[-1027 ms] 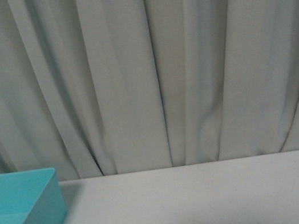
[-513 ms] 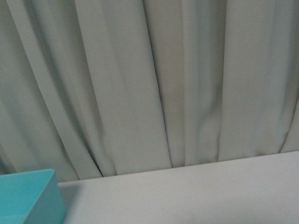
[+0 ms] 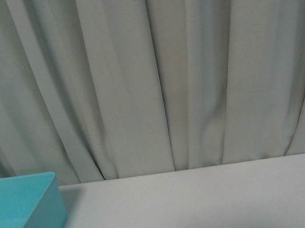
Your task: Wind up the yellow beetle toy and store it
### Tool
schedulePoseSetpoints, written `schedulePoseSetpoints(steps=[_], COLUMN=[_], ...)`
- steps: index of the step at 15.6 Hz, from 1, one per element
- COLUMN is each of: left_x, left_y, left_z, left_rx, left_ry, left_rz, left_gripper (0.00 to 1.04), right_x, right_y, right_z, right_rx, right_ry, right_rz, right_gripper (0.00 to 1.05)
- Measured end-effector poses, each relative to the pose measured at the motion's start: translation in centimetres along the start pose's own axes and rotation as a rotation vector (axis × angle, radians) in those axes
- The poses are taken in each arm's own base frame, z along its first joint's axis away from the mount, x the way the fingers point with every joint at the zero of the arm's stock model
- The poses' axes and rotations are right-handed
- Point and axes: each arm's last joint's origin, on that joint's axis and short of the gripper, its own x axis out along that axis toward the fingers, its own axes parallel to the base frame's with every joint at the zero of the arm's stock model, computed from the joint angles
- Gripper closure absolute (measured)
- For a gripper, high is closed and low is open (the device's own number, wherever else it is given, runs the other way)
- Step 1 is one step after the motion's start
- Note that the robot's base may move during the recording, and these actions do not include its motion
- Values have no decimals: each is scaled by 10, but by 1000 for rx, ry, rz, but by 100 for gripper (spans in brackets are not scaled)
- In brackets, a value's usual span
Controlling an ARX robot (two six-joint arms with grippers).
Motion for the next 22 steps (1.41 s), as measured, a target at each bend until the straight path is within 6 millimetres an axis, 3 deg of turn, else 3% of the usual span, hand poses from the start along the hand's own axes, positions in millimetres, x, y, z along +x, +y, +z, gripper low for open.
schedulePoseSetpoints(steps=[2,4,7,9,12,14,16,19,22], left_x=[3,13,42,72,121,148,167,162,165], left_y=[-7,-5,3,16,16,2,-25,-58,-68], left_z=[-1,3,18,30,43,59,73,30,0], left_rx=[-106,-245,-210,-79,212,419,699,1099,1369], left_ry=[247,206,169,202,363,429,472,696,763], left_rz=[140,286,189,111,-160,-387,-556,-847,-988], left_gripper=[7,7,7,7,7,7,7,7,7], right_x=[0,0,0,0,0,0,0,0,0], right_y=[0,0,0,0,0,0,0,0,0], right_z=[0,0,0,0,0,0,0,0,0], right_rx=[0,0,0,0,0,0,0,0,0], right_ry=[0,1,0,0,0,0,0,0,0], right_rz=[-3,-4,-3,-3,-3,-4,-3,-3,-3], right_gripper=[7,7,7,7,7,7,7,7,7])
